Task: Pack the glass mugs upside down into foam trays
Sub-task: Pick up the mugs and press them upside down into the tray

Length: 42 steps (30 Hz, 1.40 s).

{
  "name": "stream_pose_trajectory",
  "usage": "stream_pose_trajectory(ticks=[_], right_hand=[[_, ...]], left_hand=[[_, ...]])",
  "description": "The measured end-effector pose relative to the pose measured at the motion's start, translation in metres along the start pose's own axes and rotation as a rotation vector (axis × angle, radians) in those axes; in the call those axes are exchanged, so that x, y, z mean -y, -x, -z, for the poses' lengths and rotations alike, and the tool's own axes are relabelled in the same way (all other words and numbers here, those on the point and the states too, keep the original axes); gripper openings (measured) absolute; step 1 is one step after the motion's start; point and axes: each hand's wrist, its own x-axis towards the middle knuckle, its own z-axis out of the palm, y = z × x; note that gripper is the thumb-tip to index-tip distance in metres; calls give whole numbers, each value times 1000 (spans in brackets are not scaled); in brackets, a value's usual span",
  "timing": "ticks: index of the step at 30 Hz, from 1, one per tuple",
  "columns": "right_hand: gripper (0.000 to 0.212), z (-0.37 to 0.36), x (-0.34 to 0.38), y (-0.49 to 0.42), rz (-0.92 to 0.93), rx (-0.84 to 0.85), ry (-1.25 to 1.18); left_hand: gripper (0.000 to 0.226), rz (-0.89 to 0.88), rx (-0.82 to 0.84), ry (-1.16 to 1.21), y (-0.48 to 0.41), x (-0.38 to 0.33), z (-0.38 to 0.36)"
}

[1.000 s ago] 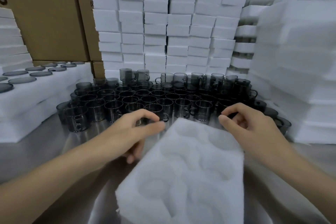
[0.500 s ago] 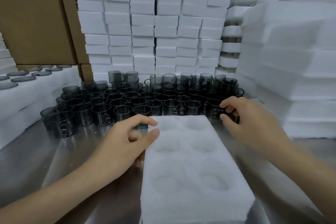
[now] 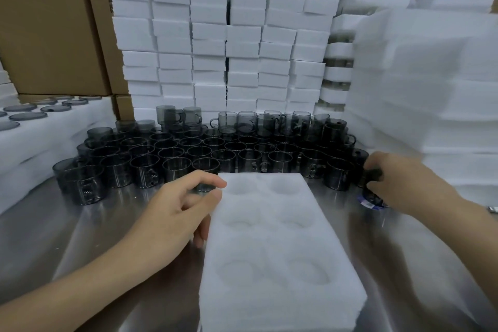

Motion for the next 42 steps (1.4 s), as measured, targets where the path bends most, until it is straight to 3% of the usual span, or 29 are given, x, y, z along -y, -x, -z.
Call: stream_pose_trajectory(ticks=[3,7,12,15,18,21,25,30,32,36,42], right_hand=[[46,1,3,2,20,-12,-33],[34,13,15,12,130,-106,-132],[27,22,56,53,509,-346,-509],[26,20,82,88,849,-553,-604],[14,10,93,109,1089,-655,-515],[19,1,98,121,1196,-711,-489],[15,-2,100,123,1202,-653,-581],[36,-3,101,122,1048,-541,-652],[33,-1,101,123,990,-498,-641],[26,-3,101,122,1016,-515,-518],[22,-5,101,120,991,-564,-542]], left_hand=[[20,-3,1,-9,1,-1,1],[19,0,-4,-5,2,-2,2],[8,-119,-79,-38,2,-9,0],[35,-207,-137,-110,6,-19,0],[77,-277,-41,-166,15,-33,-3],[85,-368,11,-213,23,-43,-11],[70,-397,-38,-140,26,-50,-16],[64,-393,-100,-99,24,-50,-15],[66,-405,-126,-94,24,-50,-15],[67,-468,-166,-144,24,-51,-14],[68,-535,-179,-263,22,-52,-11]])
